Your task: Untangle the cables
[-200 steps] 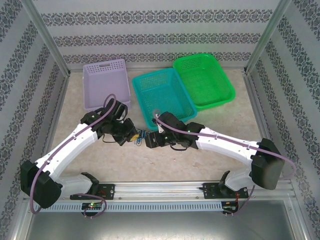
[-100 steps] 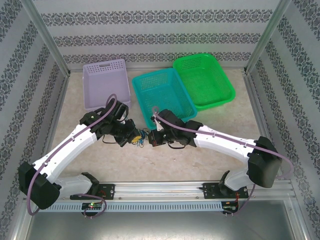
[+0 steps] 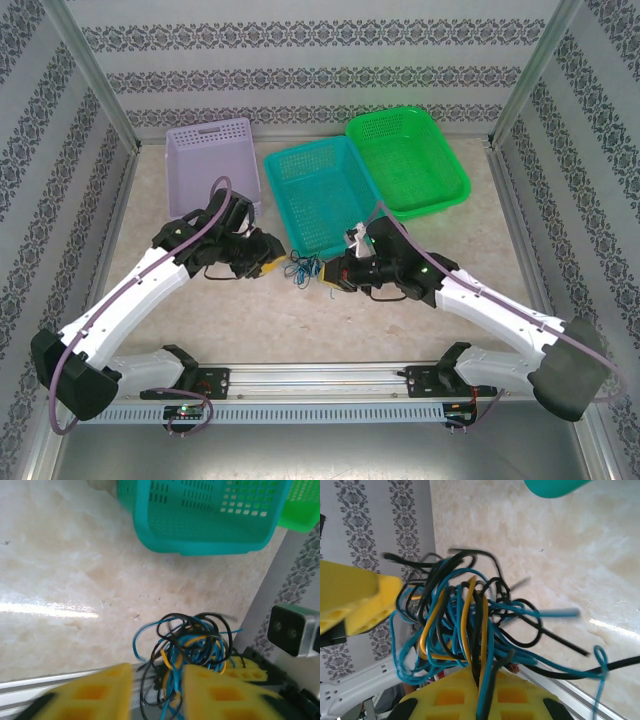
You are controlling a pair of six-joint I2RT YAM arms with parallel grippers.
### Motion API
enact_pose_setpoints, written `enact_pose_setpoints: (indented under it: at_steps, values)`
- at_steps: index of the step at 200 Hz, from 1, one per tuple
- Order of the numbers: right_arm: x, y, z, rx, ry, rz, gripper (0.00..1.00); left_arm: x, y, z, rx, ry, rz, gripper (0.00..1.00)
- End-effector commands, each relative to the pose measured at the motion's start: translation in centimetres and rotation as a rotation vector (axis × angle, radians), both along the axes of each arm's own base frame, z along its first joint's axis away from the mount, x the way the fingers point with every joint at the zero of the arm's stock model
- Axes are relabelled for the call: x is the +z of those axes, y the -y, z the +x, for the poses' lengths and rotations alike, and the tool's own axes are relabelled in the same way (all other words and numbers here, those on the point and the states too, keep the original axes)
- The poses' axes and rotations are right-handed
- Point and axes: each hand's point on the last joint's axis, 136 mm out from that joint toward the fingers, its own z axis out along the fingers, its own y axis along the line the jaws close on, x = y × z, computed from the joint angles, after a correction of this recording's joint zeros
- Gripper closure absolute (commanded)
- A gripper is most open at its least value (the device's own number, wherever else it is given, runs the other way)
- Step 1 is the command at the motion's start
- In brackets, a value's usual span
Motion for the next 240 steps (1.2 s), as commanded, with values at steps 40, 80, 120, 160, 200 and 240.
enact_pose_setpoints:
  at_steps: [40,80,120,160,200,240]
  values:
    - [0.7,0.4,0.6,-0.045,0.122,-0.073,1.0,3.2,-1.0,-2.1,0.38,-0.111,-0.208,0.3]
    - [0.4,-1.0,0.2,0.011,0.201,-0.15,1.0,3.0,1.4,-3.6,0.598,-0.236,-0.368,0.08]
    - [1.1,-3.2,-0.8,0.1,0.242,-0.143,1.0,0.0,3.8,-2.8,0.706,-0.334,-0.396,0.01]
    - [1.6,-4.3,-2.7,0.182,0.252,-0.114,1.0,-3.5,2.7,-0.3,0.843,-0.263,-0.366,0.34]
    - [2.2,-3.5,-4.3,0.237,0.226,-0.077,1.0,-6.9,-4.7,-1.7,0.952,-0.16,-0.169,0.98]
    - [0.7,-2.6,-5.6,0.3,0.125,-0.126,1.0,-6.9,-7.0,-0.1,0.915,-0.019,-0.219,1.0]
